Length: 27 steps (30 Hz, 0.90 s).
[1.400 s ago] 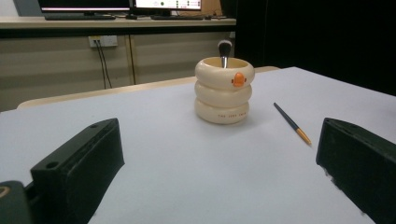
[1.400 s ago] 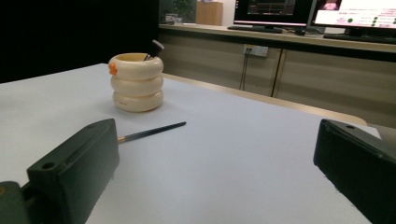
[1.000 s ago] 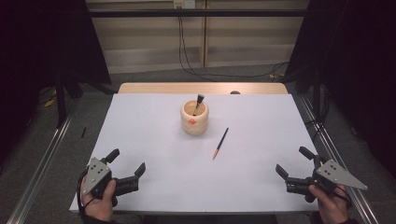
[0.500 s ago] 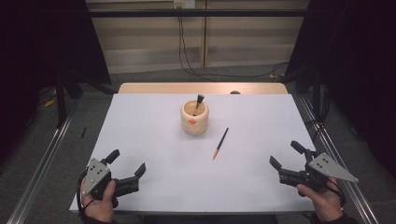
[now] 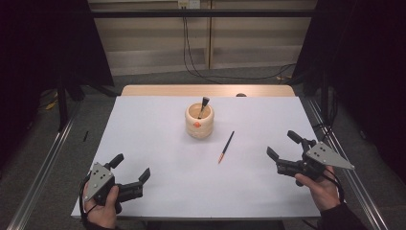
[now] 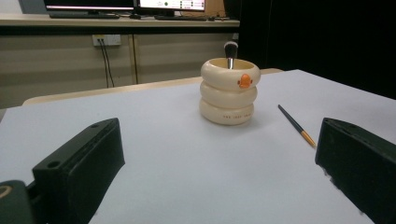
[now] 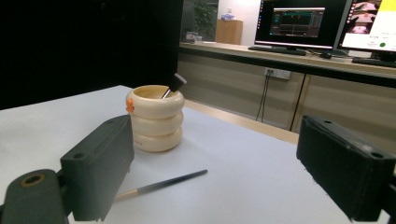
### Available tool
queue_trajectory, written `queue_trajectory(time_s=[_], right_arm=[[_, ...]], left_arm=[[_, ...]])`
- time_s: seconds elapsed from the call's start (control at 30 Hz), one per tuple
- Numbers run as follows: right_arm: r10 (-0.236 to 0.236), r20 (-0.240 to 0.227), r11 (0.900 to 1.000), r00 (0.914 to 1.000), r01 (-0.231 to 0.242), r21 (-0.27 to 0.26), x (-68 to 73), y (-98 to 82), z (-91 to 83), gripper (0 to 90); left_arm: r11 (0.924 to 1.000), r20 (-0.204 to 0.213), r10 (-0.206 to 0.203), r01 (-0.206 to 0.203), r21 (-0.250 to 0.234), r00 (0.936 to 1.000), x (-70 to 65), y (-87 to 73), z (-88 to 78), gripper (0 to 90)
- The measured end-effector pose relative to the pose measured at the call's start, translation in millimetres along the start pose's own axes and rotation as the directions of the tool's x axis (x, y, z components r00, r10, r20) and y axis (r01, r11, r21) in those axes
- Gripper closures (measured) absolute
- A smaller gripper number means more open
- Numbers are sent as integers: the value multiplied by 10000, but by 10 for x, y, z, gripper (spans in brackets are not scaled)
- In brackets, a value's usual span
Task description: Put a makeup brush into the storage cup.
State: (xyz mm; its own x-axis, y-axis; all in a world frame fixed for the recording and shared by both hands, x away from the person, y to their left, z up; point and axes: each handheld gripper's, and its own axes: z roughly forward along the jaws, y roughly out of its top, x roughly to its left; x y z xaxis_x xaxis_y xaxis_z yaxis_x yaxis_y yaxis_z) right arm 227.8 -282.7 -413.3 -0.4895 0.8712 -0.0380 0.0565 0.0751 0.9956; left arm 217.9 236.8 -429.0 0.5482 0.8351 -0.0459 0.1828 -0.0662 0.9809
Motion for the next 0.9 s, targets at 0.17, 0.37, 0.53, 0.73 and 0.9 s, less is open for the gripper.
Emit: queue_trajectory(time_s=[0.17, 0.37, 0.53, 0.73, 0.9], right_arm=[[91, 27, 10000, 10000, -90, -31, -33, 35, 148, 82], [361, 434, 9992, 9984, -369, 168, -54, 70, 285, 4], [437, 127, 9983, 9990, -442, 371, -67, 88, 399, 0], [398, -37, 9981, 9992, -396, 479, -88, 130, 523, 0], [323, -186, 9977, 9993, -311, 603, -128, 218, 655, 9]], left_arm=[[10000, -56, -15, 15, -2, 10000, 21, -8, 8, 13], [9999, 53, 91, -91, -61, 9999, 21, -7, 14, 20], [9999, 24, 51, -50, -111, 10000, 26, -7, 15, 18], [9996, -28, -44, 43, -271, 10000, 24, -8, 21, 14], [9991, -139, -233, 228, -358, 9996, 45, -10, 22, 12]])
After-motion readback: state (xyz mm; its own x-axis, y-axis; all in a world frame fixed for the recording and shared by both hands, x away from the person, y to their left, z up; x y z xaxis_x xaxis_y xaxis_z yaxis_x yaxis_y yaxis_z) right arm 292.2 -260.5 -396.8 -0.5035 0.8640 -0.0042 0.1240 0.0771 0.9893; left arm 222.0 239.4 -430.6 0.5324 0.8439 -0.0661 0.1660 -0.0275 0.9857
